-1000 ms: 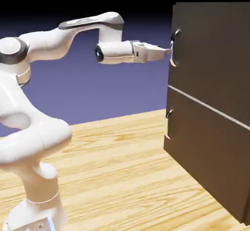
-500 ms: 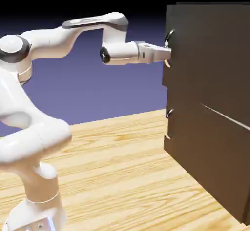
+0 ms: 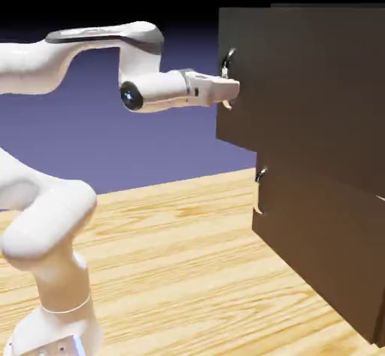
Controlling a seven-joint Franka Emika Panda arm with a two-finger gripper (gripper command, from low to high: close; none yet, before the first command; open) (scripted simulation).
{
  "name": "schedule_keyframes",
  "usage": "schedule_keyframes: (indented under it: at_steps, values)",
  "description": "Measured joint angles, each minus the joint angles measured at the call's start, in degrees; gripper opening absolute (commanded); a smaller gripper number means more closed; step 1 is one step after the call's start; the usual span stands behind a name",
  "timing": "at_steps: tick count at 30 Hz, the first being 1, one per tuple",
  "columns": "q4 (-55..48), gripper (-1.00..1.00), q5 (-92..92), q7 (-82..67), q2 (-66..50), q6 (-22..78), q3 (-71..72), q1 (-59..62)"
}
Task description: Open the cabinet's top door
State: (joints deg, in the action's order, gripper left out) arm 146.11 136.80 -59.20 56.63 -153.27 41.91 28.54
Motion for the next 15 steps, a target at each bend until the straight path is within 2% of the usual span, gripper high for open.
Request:
schedule_keyframes:
  at_steps: [8, 15]
  values:
    - [12.72, -1.00, -17.23, 6.24, 9.41, 8.77, -16.61, -12.81]
    - [19.98, -1.00, -34.60, 12.28, 18.36, 17.44, -30.77, -17.07]
